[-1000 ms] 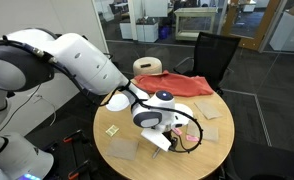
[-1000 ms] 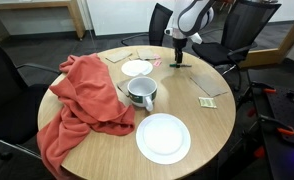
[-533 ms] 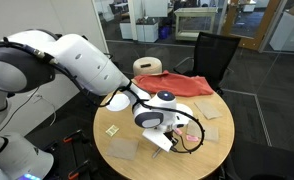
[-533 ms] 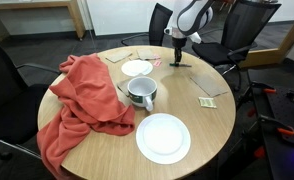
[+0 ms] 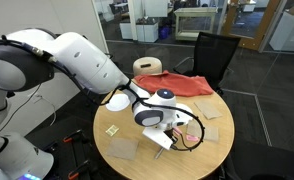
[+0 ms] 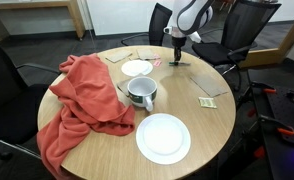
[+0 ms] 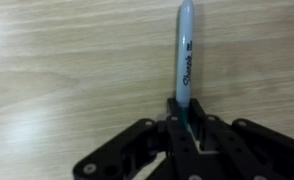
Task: Pick the pen from the cup and put it on the table, then pick it and put it back in the cup
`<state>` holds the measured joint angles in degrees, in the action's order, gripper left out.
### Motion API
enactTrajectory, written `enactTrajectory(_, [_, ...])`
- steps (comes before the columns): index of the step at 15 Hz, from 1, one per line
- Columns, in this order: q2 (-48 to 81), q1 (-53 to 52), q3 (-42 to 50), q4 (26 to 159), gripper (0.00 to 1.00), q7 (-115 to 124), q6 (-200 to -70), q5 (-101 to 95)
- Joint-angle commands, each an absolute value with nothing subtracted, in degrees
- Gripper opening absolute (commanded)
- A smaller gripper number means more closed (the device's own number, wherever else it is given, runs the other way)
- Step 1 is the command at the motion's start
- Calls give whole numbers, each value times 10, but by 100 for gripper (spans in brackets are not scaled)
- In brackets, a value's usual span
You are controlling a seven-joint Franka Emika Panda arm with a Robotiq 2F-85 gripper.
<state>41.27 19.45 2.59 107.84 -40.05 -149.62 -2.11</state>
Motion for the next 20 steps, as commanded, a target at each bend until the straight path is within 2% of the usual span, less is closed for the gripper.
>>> enactTrajectory(1, [358, 178, 17, 1117, 4, -384, -1496, -37])
enactTrajectory(20, [252, 70, -79, 1145, 4, -394, -1530, -24])
